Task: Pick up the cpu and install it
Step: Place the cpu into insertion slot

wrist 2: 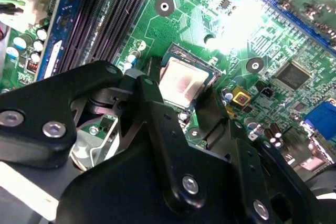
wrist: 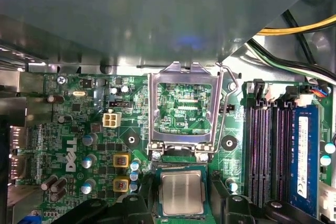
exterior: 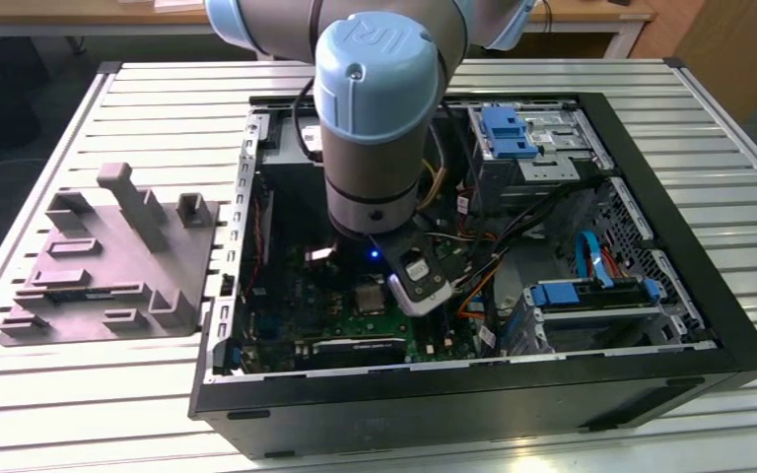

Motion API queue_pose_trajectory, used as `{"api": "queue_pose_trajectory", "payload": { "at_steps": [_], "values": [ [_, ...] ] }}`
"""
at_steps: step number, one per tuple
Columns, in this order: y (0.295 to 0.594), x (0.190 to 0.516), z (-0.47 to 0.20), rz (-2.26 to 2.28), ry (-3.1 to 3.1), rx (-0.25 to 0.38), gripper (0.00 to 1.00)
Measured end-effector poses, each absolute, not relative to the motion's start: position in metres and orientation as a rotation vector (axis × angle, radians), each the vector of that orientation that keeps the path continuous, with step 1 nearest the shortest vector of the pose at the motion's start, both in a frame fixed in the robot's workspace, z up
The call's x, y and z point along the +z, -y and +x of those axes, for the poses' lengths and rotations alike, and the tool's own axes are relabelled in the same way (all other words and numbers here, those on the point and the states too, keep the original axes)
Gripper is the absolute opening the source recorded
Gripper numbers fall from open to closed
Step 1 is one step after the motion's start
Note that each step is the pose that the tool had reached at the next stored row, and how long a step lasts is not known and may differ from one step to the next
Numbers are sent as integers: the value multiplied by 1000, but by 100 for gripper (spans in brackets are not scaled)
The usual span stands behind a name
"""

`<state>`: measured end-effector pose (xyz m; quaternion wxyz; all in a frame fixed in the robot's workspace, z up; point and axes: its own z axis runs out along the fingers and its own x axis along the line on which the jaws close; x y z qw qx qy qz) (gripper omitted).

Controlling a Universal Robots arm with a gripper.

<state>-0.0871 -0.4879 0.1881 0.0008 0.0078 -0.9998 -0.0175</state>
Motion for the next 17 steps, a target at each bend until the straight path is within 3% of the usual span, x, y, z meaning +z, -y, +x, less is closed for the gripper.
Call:
{"api": "queue_pose_trajectory", "payload": {
  "at_steps": [4,6,17],
  "values": [
    [488,189,-87,25,3139,-53,54],
    [488,189,-87,25,3139,-52,47],
    [490,189,-87,20,3139,-50,47]
  ]
}}
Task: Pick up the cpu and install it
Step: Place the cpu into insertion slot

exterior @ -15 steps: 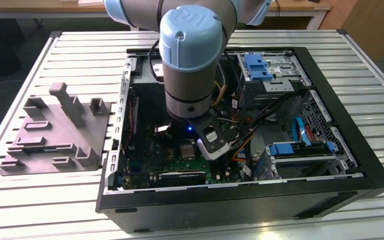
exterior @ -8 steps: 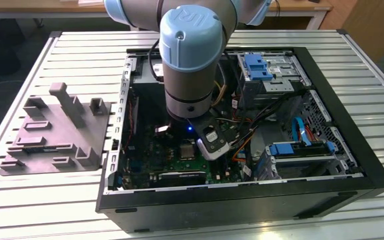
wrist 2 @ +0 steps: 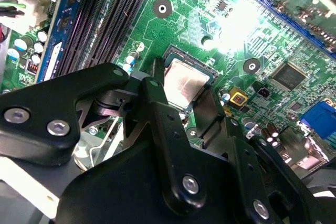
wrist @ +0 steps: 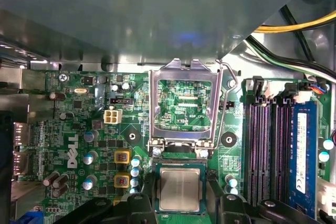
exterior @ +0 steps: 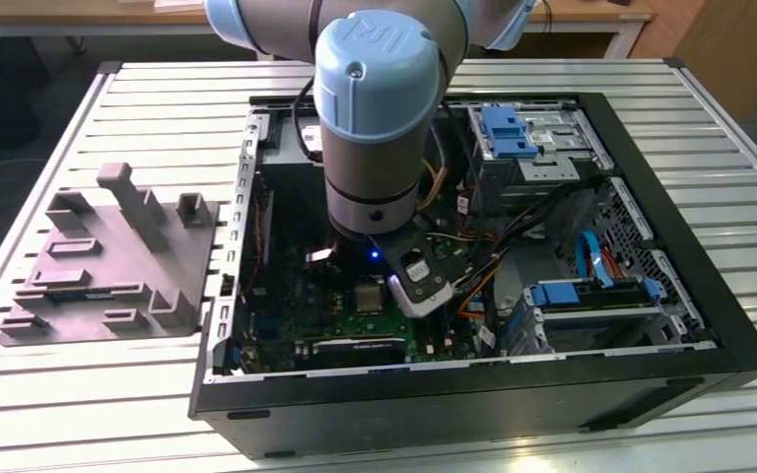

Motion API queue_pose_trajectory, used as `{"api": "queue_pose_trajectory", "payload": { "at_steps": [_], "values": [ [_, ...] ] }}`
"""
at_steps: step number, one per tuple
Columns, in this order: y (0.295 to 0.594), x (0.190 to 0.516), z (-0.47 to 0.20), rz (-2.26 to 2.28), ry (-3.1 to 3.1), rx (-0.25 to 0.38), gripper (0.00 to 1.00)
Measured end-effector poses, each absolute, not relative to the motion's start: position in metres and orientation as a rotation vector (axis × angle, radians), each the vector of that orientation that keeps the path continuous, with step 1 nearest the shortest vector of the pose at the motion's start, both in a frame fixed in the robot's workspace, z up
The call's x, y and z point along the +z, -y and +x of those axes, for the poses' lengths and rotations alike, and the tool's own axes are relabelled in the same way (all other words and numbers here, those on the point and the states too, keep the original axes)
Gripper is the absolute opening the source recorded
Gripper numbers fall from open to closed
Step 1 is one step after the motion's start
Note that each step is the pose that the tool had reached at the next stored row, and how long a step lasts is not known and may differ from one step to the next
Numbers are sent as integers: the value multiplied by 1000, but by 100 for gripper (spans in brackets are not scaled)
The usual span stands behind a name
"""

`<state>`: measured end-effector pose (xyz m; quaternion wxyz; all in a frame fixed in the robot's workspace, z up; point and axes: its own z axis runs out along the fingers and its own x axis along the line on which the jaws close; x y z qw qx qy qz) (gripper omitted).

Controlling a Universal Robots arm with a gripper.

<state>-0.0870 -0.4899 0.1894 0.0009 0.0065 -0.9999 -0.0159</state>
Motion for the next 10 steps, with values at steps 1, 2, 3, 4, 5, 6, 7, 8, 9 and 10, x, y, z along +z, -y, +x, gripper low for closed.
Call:
{"api": "queue_pose_trajectory", "payload": {
  "at_steps": [1,2,3,4,5,6,7,8,9,10],
  "values": [
    [490,189,-87,15,3139,-50,47],
    [490,189,-87,15,3140,-50,47],
    [490,189,-87,15,3140,-50,47],
    [490,189,-87,15,3139,-50,47],
    [490,188,-87,14,3139,-50,47],
    [490,188,-87,14,3139,-50,47],
    [490,188,-87,15,3139,-50,47],
    [490,188,-87,17,3139,-50,47],
    [491,188,-87,20,3139,-50,47],
    [491,188,-87,23,3139,-50,47]
  ]
}}
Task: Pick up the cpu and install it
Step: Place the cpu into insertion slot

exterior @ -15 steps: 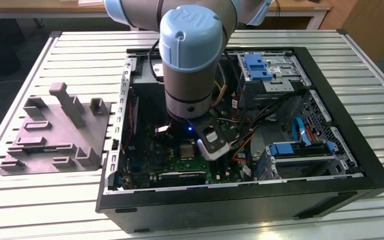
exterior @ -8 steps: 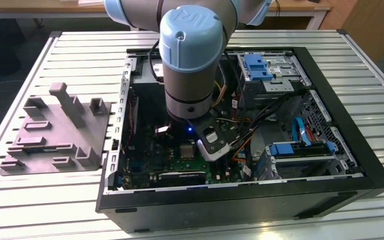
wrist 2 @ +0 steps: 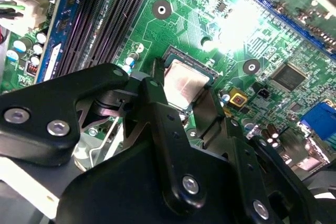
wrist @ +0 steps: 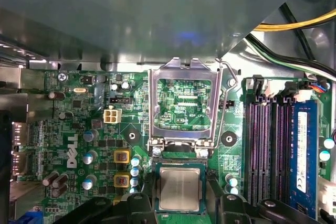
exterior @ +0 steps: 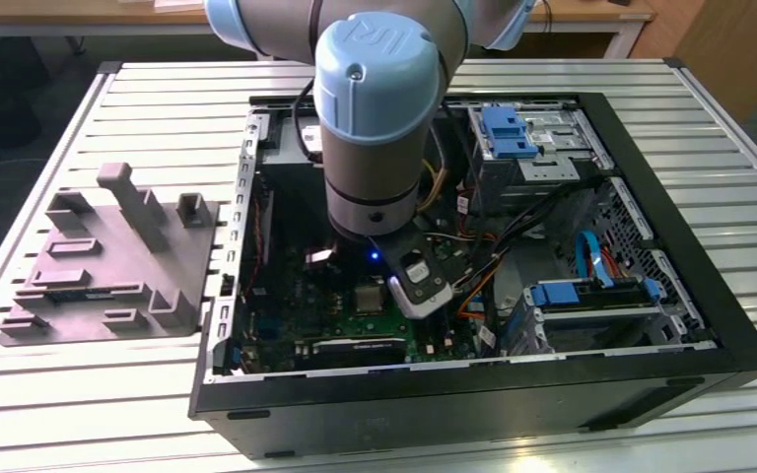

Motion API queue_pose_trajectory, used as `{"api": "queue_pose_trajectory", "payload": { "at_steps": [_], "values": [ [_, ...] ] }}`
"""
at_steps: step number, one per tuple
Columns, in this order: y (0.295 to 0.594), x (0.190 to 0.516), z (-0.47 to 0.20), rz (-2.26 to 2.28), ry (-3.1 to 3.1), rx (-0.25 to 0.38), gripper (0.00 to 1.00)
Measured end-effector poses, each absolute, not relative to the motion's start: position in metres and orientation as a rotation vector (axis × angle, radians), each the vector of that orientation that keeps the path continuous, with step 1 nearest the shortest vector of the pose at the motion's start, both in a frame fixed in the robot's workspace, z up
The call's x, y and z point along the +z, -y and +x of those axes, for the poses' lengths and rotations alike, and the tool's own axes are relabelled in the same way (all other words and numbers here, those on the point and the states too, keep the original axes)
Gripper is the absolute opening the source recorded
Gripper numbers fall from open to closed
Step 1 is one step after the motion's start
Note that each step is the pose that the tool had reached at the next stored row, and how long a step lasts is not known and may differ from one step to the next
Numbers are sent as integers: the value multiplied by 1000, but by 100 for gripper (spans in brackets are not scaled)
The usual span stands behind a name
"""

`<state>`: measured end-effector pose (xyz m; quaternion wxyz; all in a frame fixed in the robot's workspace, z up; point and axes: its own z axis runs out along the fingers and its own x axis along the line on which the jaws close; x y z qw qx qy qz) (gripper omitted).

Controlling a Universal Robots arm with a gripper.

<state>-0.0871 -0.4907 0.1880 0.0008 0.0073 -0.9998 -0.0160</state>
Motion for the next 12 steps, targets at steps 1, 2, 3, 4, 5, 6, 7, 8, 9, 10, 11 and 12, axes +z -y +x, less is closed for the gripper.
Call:
{"api": "queue_pose_trajectory", "payload": {
  "at_steps": [1,2,3,4,5,6,7,8,9,10,11,12],
  "values": [
    [491,188,-87,26,3139,-50,47],
    [491,188,-87,31,3139,-50,47],
    [491,188,-87,36,3139,-50,47],
    [491,187,-87,39,3139,-51,48],
    [491,187,-87,40,3139,-51,48],
    [491,187,-87,40,3139,-50,54],
    [491,187,-87,40,3139,-50,54],
    [491,187,-87,40,3139,-50,54],
    [491,188,-87,40,3139,-50,54],
    [491,188,-87,40,3139,-50,54],
    [491,190,-87,40,3138,-50,54],
    [491,192,-87,40,3137,-50,54]
  ]
}}
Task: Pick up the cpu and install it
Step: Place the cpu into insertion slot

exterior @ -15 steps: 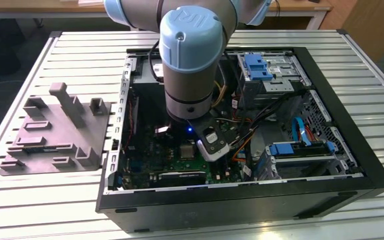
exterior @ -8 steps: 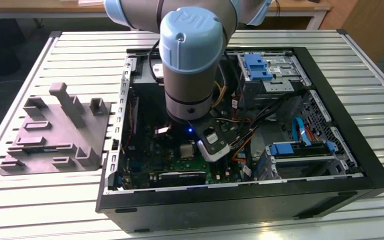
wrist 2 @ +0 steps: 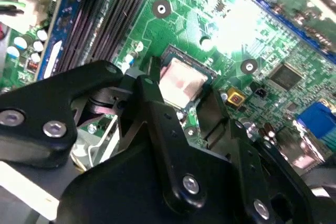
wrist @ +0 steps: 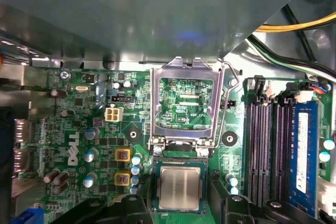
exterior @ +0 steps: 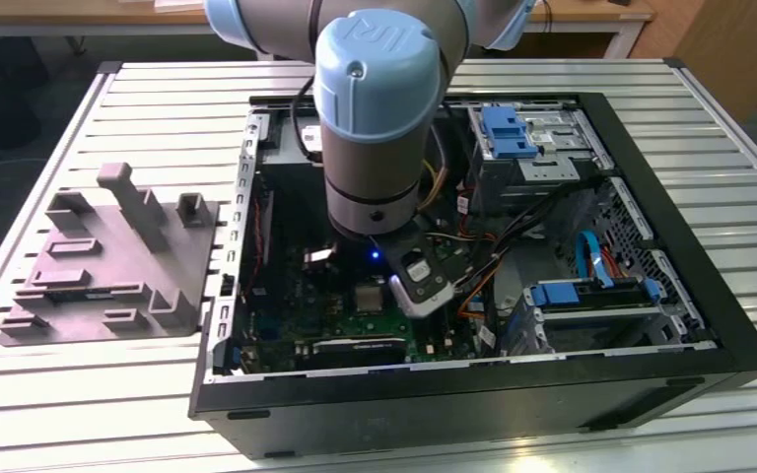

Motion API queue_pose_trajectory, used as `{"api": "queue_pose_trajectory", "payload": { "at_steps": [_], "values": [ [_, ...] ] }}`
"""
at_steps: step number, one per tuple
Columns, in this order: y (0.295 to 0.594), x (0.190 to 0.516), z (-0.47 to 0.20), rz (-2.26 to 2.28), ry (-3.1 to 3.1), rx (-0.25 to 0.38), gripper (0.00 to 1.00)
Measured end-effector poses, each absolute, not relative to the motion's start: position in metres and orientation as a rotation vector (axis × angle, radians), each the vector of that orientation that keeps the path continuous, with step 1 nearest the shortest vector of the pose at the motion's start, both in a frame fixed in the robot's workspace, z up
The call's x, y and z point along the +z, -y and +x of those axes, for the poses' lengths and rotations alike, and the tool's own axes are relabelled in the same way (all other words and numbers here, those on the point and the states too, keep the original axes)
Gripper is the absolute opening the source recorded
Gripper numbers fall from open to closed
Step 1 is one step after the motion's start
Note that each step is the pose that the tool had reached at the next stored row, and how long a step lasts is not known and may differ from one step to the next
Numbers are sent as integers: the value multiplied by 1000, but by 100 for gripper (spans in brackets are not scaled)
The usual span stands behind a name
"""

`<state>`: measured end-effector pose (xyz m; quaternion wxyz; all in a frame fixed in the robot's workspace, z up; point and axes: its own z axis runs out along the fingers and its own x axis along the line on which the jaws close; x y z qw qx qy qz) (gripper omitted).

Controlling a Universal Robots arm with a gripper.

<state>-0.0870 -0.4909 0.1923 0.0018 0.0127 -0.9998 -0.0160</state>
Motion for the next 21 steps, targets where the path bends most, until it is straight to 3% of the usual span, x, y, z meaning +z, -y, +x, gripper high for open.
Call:
{"api": "queue_pose_trajectory", "payload": {
  "at_steps": [6,8,9,11,12,16,21],
  "values": [
    [491,206,-87,40,3133,-50,53],
    [491,208,-87,40,3133,-50,40],
    [491,208,-87,40,3133,-51,40],
    [491,208,-87,40,3133,-51,29],
    [491,208,-87,40,3133,-51,29],
    [491,208,-87,40,3132,-50,11],
    [491,208,-87,40,3132,-50,11]
  ]
}}
